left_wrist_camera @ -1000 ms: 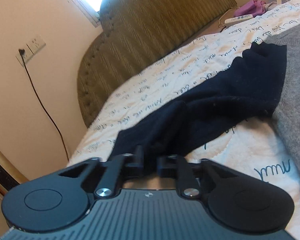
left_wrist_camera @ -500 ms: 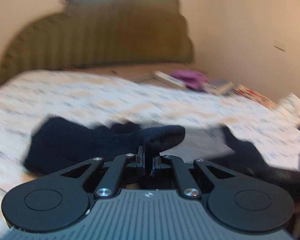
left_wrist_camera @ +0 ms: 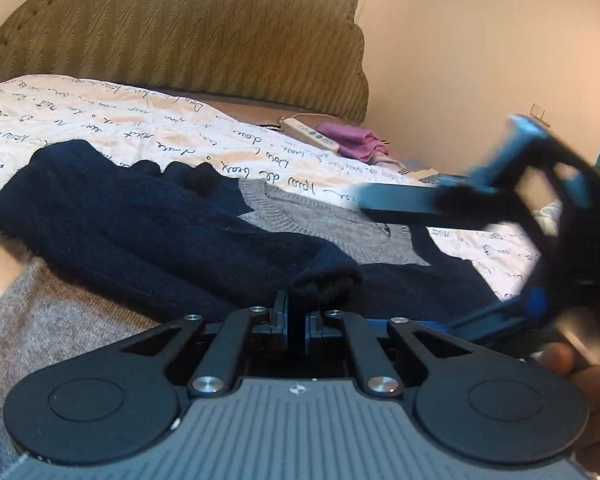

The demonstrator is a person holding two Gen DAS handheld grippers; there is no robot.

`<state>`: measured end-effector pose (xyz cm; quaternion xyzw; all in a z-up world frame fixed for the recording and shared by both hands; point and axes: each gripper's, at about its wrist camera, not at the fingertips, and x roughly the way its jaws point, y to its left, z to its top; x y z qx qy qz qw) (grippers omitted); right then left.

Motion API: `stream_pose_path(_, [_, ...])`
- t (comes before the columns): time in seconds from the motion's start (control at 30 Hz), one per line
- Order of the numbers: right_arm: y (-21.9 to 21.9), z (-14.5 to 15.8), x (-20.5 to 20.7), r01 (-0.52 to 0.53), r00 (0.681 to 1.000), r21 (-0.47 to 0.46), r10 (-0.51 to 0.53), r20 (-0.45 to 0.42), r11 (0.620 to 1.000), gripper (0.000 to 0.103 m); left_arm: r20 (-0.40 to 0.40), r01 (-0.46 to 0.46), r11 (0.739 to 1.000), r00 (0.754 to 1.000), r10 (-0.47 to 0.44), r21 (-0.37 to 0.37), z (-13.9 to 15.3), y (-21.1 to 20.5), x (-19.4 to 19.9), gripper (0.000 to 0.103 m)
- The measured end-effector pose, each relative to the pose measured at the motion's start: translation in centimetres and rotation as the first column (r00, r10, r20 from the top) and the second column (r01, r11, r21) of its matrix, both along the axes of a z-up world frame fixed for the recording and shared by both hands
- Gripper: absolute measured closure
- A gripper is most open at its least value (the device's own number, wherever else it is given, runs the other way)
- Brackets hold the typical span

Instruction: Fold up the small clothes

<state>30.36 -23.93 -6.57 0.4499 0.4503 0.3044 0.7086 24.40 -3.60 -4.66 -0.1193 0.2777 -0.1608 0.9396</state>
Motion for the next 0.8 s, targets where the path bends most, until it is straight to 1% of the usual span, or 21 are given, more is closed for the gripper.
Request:
stream_pose_path(0.07, [1.2,-0.2,1.1,0.015,1.000,-0.016,-0.015,-0.015,1.000,0.022,0.003,0.008,1.000,1.000,-0.008,-0.002,0.1,0.0,-0.1,0.097])
stream_pose_path(0.13, [1.8,-0.3,1.6,0.043,0.999,-0.015,-0.044,-0.027,0.999,0.022,-0.002,0.008,1.000,1.000,-0.008,-0.006,0.0,0.0,0.0,0.097])
stream_pose_path(0.17, [2.0,-0.2,1.6,0.060,0.998,-0.022,-0.061,-0.029,0.998,0.022,-0.007,0.010,1.000,1.000,-0.010,-0.010,0.0,0.1,0.1,0.093])
stream_pose_path(0.2, [2.2,-0.1,1.6,0.072,0.997,-0.039,-0.073,-0.021,0.997,0.023,-0.010,0.011,1.000,1.000,-0.011,-0.011,0.0,0.1,0.1,0.086])
stream_pose_path(0.23, [2.5,0.1,1.5,0.086,0.996,-0.069,-0.086,0.003,0.994,0.032,-0.008,0.007,1.000,1.000,-0.007,-0.009,0.0,0.1,0.1,0.086])
stream_pose_path(0.27, [2.7,0.4,1.4,0.090,0.996,-0.108,-0.088,0.025,0.990,0.044,-0.007,0.006,1.000,1.000,-0.006,-0.010,0.0,0.1,0.0,0.082])
stream_pose_path(0.3, [3.0,0.4,1.5,0.084,0.996,-0.145,-0.080,0.037,0.986,0.051,-0.001,0.003,1.000,1.000,-0.003,-0.015,0.1,0.2,-0.1,0.069])
stream_pose_path(0.33, [3.1,0.3,1.6,0.080,0.997,-0.176,-0.074,0.037,0.981,0.065,0.010,0.000,1.000,1.000,0.000,-0.023,0.1,0.3,-0.4,0.060])
stream_pose_path(0.37, [3.2,0.1,1.6,0.077,0.997,-0.201,-0.070,0.038,0.977,0.081,0.025,-0.016,1.000,1.000,0.016,-0.025,0.2,0.4,-0.7,0.040])
stream_pose_path(0.4, [3.2,0.0,1.6,0.080,0.996,-0.222,-0.072,0.045,0.972,0.086,0.036,-0.023,0.999,0.999,0.024,-0.031,0.4,0.5,-0.9,0.021])
stream_pose_path(0.43, [3.0,-0.1,1.8,0.081,0.996,-0.228,-0.071,0.056,0.970,0.089,0.064,-0.041,0.998,0.997,0.044,-0.043,0.5,0.8,-1.3,0.016])
stream_pose_path(0.47, [2.9,-0.1,1.8,0.081,0.996,-0.239,-0.069,0.061,0.967,0.092,0.073,-0.053,0.998,0.996,0.056,-0.042,0.6,0.8,-1.4,0.014])
stream_pose_path(0.53, [2.7,0.5,1.9,0.099,0.993,-0.248,-0.078,0.094,0.964,0.095,0.103,-0.078,0.995,0.991,0.085,-0.069,0.7,1.2,-1.7,0.013])
stream_pose_path(0.6, [2.3,1.5,2.0,0.103,0.988,-0.250,-0.070,0.135,0.963,0.095,0.124,-0.108,0.990,0.985,0.120,-0.094,0.8,1.7,-2.0,0.012])
stream_pose_path(0.67, [1.3,2.7,2.3,0.121,0.982,-0.248,-0.079,0.172,0.961,0.095,0.129,-0.123,0.987,0.982,0.137,-0.107,0.9,1.9,-1.8,0.012])
stream_pose_path(0.8, [-1.7,5.3,3.0,0.177,0.965,-0.277,-0.111,0.237,0.945,0.096,0.127,-0.130,0.985,0.981,0.144,-0.110,1.1,2.0,-1.9,0.011])
